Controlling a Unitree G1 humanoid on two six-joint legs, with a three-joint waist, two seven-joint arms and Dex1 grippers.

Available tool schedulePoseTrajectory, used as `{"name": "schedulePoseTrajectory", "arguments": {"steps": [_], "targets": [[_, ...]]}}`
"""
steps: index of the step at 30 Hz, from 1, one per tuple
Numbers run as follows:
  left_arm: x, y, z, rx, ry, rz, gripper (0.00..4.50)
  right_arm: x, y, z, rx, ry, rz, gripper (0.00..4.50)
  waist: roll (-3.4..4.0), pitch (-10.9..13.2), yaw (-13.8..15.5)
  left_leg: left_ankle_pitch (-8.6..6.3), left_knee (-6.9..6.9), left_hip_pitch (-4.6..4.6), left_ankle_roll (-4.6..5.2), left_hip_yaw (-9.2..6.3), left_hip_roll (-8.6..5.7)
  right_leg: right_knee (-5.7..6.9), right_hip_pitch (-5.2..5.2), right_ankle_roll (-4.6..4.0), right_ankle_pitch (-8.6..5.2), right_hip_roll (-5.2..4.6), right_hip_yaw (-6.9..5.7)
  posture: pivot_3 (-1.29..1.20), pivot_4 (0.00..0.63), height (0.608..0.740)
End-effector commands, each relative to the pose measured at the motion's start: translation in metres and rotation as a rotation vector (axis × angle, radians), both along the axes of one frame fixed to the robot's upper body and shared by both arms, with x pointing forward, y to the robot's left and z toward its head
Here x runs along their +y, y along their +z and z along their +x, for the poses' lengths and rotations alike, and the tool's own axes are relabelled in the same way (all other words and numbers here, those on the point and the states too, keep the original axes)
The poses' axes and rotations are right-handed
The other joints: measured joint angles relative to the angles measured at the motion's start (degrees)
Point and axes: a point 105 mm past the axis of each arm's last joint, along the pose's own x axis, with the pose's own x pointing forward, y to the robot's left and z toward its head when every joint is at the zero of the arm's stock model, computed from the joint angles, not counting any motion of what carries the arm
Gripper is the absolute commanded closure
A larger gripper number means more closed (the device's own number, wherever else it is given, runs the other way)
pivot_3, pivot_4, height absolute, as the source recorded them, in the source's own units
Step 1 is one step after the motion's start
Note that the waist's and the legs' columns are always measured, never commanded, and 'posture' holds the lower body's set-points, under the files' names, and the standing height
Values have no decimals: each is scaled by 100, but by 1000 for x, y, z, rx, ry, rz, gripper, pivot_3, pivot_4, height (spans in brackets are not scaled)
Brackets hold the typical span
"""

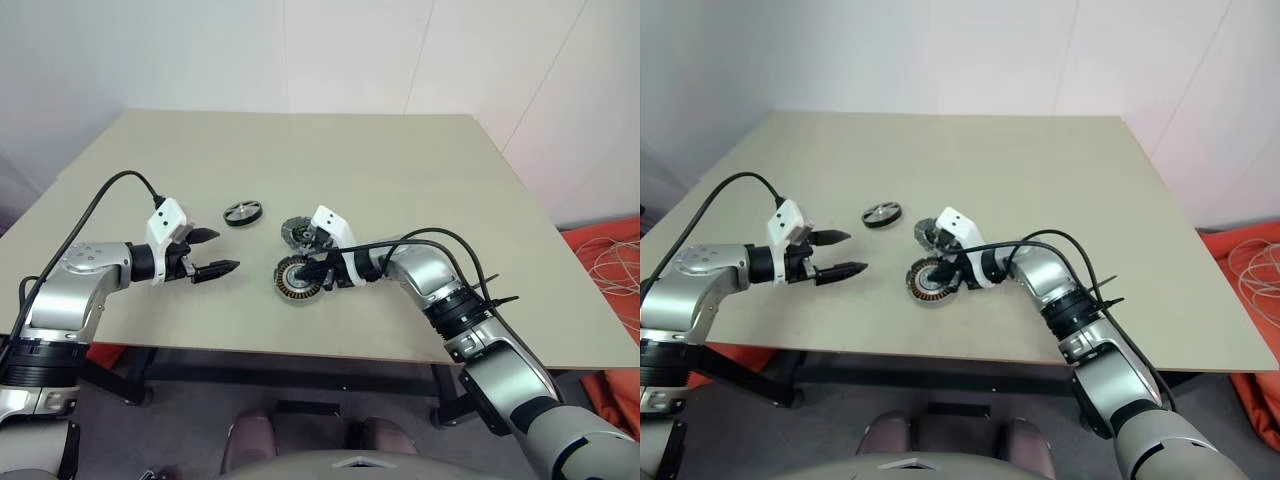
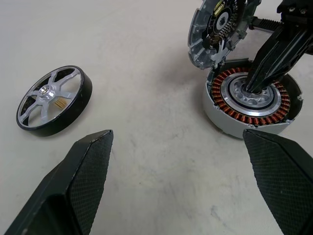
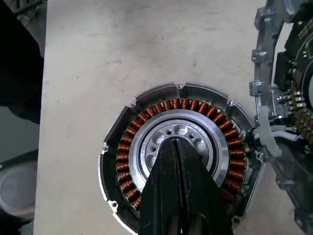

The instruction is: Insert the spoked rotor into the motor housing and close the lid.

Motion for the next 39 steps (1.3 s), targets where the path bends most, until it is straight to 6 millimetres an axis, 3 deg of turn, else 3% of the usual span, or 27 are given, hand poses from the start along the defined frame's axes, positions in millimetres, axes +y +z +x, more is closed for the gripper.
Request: {"name": "schedulePoseTrajectory", "arguments": {"steps": [1,7,14,19,22,29,31,33,39], "targets": [[-6,14,2,-53,-22,-5,0,5,-8,-2,6,25,-38,4490,-1,-1,-2,-1,0,3,2,0,0,1,2,0,0,0,0,0,0,740],[-8,13,1,-48,-24,-9,0,9,-2,1,-13,32,-31,4490,-1,-1,-21,-1,0,29,1,0,2,4,23,5,-3,1,1,0,0,740],[-9,12,1,-45,-22,-12,0,19,44,7,-35,25,157,4490,-1,0,-16,0,0,19,0,0,3,6,12,0,0,1,1,0,0,740],[-10,12,2,-45,-23,-15,0,22,55,6,-33,29,209,4490,-1,0,-8,0,0,-2,0,0,2,7,-6,-5,2,1,1,0,0,740],[-11,12,2,-45,-24,-17,0,20,43,3,-26,44,161,4490,-1,0,-1,0,0,-4,0,0,1,7,-7,-5,2,1,1,0,0,740],[-12,11,1,-39,-22,-19,0,4,-12,-1,-13,47,-66,4490,-2,0,-5,0,0,-2,0,-1,2,7,-5,-5,2,1,1,0,0,740],[-12,10,1,-39,-19,-18,0,4,-14,1,-10,37,-64,4490,-3,-1,-10,1,0,8,-1,0,2,10,1,-4,1,1,2,0,0,740],[-11,10,1,-39,-17,-17,0,7,-8,2,-10,35,-31,4490,-3,-1,-9,1,0,19,-2,0,2,10,11,-2,0,1,2,0,0,740],[-11,11,2,-40,-13,-16,0,17,39,12,-13,-1,181,4490,-3,0,-2,2,3,23,-2,-2,2,10,19,31,-19,1,3,0,0,740]]}}
